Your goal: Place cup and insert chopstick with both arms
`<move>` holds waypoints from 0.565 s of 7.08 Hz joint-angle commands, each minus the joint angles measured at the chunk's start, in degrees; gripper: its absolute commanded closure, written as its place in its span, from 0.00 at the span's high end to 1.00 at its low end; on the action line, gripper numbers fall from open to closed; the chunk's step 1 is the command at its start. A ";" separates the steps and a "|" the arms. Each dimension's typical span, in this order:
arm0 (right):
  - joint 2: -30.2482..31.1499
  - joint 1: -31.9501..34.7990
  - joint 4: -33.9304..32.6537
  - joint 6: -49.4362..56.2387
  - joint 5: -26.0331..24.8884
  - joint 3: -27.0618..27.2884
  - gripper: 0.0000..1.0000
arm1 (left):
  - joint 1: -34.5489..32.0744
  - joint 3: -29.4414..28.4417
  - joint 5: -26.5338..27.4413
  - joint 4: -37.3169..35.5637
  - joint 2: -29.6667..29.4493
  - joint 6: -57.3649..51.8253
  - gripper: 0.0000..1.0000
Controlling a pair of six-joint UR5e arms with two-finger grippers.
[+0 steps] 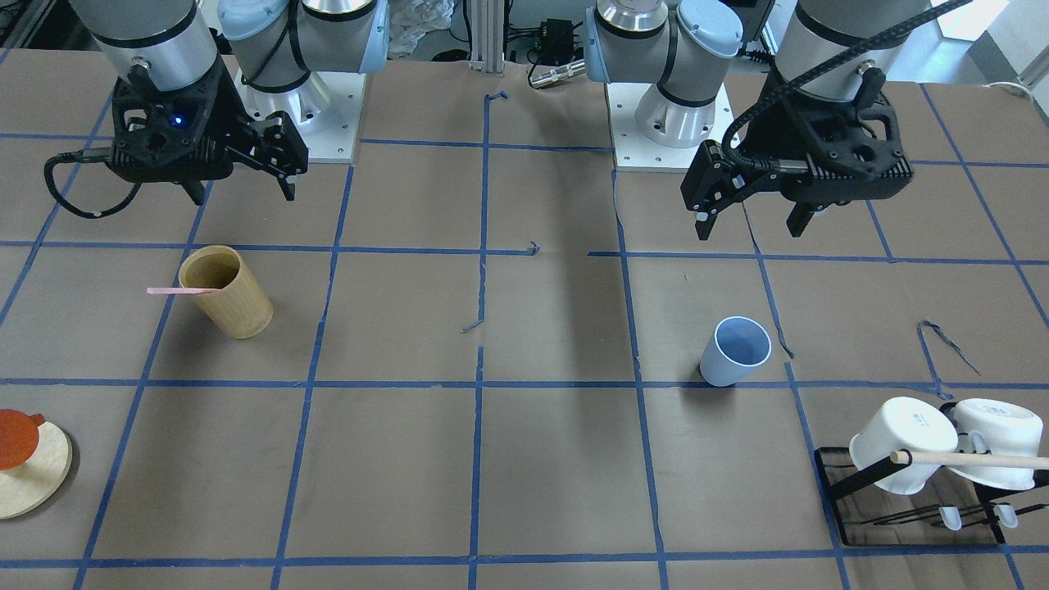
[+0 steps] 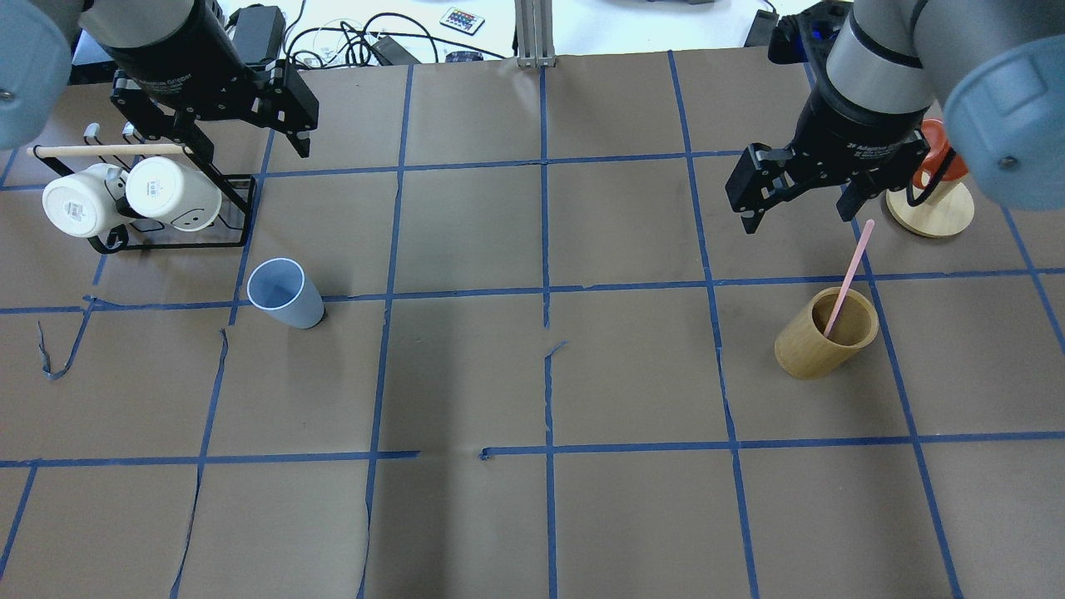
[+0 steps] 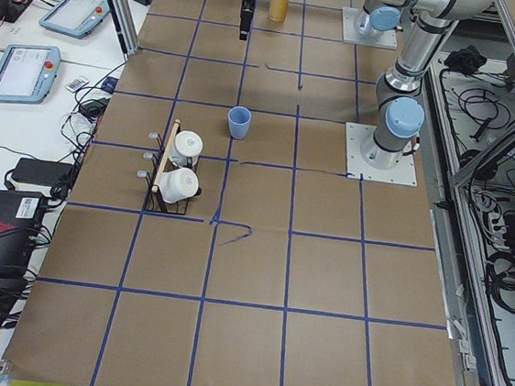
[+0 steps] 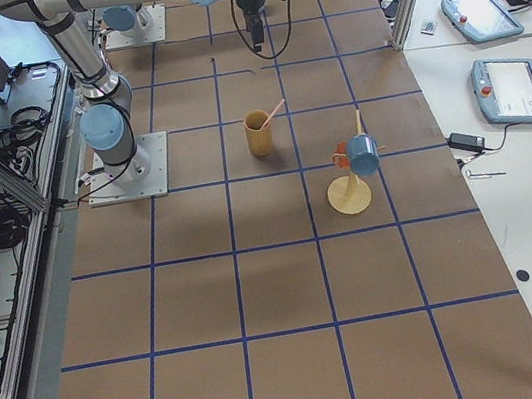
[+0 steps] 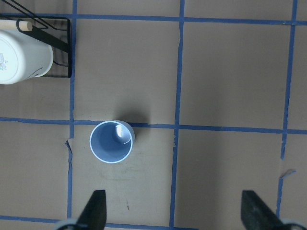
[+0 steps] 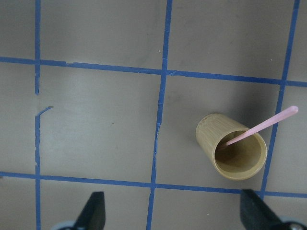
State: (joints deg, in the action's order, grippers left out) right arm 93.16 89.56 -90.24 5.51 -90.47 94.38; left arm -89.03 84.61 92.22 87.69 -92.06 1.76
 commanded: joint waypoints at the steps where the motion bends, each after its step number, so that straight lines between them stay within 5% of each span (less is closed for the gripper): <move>1: 0.09 0.00 0.58 -3.46 0.03 0.01 1.00 | 0.00 0.30 0.07 0.28 0.12 0.00 1.00; 4: 0.09 0.00 0.59 -10.44 2.23 0.10 1.00 | 0.00 0.30 0.07 0.20 0.12 0.00 1.00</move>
State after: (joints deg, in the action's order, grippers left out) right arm 93.27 89.56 -89.59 -4.00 -88.81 94.42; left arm -89.03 84.89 92.28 87.90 -91.94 1.76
